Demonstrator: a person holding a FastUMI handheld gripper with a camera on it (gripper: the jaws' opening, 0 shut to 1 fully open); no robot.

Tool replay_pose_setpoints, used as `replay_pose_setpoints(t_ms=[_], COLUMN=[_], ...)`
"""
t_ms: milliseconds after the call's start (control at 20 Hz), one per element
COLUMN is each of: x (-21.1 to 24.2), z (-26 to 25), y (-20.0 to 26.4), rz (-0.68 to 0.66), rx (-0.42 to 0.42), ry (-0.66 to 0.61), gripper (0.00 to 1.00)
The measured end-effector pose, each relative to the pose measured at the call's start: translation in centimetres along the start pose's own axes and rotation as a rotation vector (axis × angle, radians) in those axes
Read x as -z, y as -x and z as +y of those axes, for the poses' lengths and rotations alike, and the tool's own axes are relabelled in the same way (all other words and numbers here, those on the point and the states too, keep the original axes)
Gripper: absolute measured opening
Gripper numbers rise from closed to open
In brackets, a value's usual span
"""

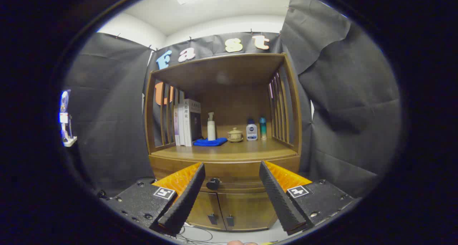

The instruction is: Pull open the drawer, take out the items inside it, and place them on the countertop above the cabinet.

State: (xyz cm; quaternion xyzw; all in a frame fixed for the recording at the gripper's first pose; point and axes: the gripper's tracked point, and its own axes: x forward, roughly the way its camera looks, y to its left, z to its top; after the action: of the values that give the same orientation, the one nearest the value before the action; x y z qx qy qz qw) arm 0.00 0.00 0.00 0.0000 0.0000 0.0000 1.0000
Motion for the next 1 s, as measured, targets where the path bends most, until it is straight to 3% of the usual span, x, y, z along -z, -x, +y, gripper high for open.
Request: replay_pose_setpoints(t_ms=[1000], x=[0.41], z=[0.62], y=[-0.50], rz=[0.006], rx=[-0.001], ry=[0.044], gripper=[0.99])
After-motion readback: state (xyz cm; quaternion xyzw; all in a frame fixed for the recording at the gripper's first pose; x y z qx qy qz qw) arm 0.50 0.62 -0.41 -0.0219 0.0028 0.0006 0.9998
